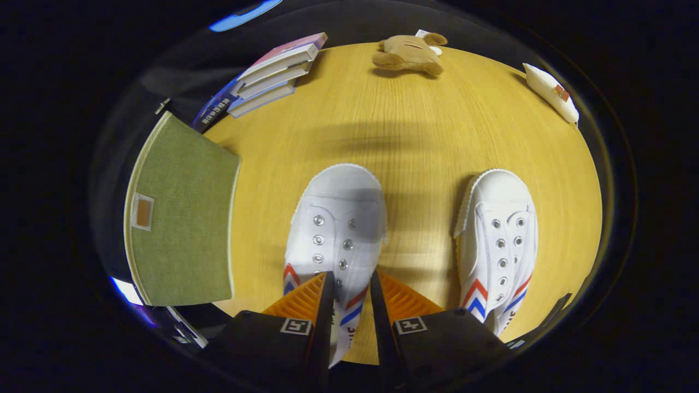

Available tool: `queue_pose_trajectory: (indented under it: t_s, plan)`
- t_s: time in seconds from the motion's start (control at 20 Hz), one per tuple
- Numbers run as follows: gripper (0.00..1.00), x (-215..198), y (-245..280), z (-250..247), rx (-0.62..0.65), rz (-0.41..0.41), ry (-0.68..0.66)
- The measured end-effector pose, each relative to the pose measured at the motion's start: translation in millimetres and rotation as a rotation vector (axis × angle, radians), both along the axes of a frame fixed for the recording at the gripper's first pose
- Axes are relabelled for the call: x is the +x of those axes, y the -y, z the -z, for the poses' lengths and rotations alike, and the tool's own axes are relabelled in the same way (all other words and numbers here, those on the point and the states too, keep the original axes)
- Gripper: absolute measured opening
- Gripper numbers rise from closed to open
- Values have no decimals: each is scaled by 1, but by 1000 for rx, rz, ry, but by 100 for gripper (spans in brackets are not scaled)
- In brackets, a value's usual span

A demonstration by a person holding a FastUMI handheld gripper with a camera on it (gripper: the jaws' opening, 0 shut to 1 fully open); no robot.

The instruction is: Open the storage box then place both shoes into the box .Put the left shoe in first, then the right shoe, with the right side of both shoes facing outward in a uniform manner.

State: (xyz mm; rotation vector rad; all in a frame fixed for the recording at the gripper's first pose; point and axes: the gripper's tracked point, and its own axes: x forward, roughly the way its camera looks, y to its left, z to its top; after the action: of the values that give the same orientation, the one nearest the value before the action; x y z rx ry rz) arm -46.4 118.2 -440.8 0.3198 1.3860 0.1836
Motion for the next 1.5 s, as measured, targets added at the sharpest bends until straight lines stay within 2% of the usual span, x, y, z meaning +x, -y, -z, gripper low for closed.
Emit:
queue_pose_trajectory:
  t_s: [0.1, 0.2, 0.4, 0.7, 1.2, 1.35, 1.5]
  plan:
    - [16, 0, 0, -2, 11, 55, -25]
    - [9, 0, 1, -5, 28, 105, -38]
    - [9, -4, 1, -21, 41, 118, -29]
    - [8, 9, -10, -82, 164, 184, 19]
    - [8, 69, -86, -247, 345, 108, 232]
    - [8, 80, -127, -276, 399, 74, 247]
    - [8, 81, -170, -282, 413, 46, 213]
